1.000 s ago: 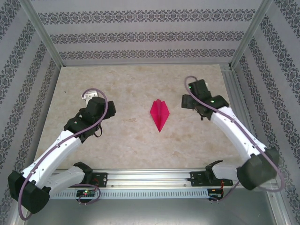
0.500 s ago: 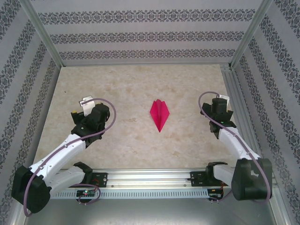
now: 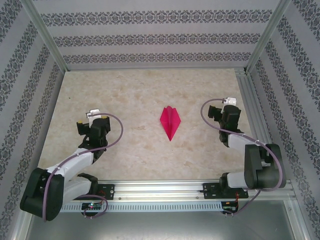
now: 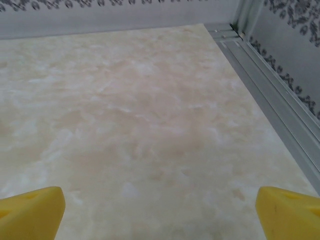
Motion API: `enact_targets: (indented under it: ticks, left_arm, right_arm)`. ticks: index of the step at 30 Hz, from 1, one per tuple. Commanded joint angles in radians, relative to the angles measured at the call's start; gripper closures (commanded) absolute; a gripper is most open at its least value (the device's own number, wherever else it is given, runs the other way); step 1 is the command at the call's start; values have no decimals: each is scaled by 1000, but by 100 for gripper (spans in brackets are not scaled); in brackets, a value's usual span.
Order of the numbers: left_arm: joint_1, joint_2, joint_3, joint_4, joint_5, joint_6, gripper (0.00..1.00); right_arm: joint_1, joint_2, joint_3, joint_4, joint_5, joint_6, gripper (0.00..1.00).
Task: Fold a paper plane with a square sheet of paper (fold left side to right side)
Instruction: Reset both arms
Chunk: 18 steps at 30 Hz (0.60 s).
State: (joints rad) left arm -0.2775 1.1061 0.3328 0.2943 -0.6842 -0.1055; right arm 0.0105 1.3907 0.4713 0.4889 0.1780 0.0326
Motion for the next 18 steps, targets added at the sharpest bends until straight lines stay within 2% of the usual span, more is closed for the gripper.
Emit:
enact_targets:
  ticks: [1,2,4,5,8,10,12,16,18]
  left_arm:
    - [42,45,-27,267,162,83,0]
    - [51,70,-32,299,192,92,0]
    - [58,115,-58,414,242,104,0]
    - [62,142,-70,485,273,112,0]
    - [67,205,-60,562,339,153,0]
    - [72,243,-55,603,370,182,0]
    - [83,300,-62,676,387,188,0]
    - [108,472,-49,825,405,179,0]
    - [114,443,-4,689,423,167,0]
  right_arm:
    - [-5,66,-3,208,-72,-46,2]
    - [-7,90,-25,287,-76,-39,2]
    - [-10,67,-36,264,-79,-38,2]
    - [-12,81,-53,312,-90,-40,2]
    - [-14,126,-104,454,-78,-30,2]
    - [-18,106,-81,373,-85,-31,2]
    - [-24,121,-92,421,-87,-24,2]
    - [-26,116,-87,400,-87,-23,2]
    - [-26,114,-87,399,-87,-24,2]
